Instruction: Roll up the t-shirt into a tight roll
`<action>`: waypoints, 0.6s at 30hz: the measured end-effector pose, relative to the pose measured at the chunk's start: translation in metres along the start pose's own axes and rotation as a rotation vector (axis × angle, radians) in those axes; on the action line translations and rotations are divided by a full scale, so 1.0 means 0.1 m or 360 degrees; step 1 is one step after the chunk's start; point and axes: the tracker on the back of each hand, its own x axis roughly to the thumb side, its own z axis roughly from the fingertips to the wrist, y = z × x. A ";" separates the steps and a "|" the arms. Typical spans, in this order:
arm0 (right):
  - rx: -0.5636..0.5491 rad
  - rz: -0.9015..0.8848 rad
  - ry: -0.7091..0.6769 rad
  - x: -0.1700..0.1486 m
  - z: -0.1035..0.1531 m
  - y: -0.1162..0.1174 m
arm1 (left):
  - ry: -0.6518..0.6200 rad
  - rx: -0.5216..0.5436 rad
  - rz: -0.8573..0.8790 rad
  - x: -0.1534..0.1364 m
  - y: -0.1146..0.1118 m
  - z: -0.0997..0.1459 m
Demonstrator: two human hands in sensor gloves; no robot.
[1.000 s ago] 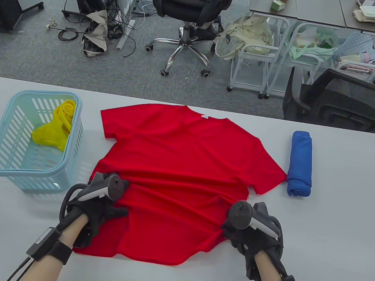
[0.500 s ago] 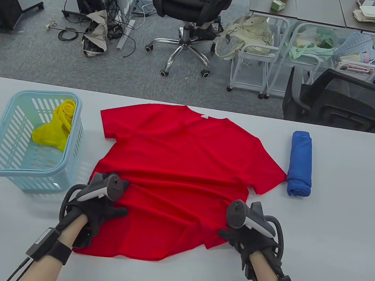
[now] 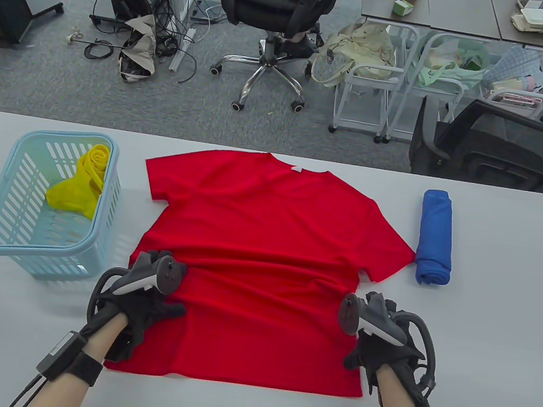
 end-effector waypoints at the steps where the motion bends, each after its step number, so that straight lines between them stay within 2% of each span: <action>1: -0.0022 -0.0085 -0.0031 0.02 -0.01 0.00 | -0.0021 0.0004 -0.0007 0.05 0.01 0.03; 4: 0.0029 -0.0216 -0.0074 0.13 -0.11 0.12 | -0.0044 -0.0006 -0.0127 0.18 -0.02 0.08; 7: 0.0139 -0.0010 0.0026 0.16 -0.21 0.24 | -0.0036 0.0072 -0.0295 0.27 -0.02 0.15; 8: 0.0162 0.0089 0.0087 0.14 -0.22 0.27 | -0.0043 0.0100 -0.0293 0.28 0.01 0.18; 11: 0.0194 0.0019 0.0032 0.09 -0.15 0.19 | -0.0064 0.0169 -0.0174 0.25 0.06 0.23; 13: 0.0173 0.0172 0.0078 0.09 -0.10 0.15 | -0.0032 0.0229 -0.0156 0.21 0.08 0.22; 16: 0.0133 0.0032 0.0127 0.09 -0.13 0.17 | 0.0041 0.0176 -0.0186 0.15 0.03 0.16; 18: 0.0099 -0.0074 0.0160 0.12 -0.20 0.22 | 0.0071 0.0056 -0.0230 0.15 -0.06 0.10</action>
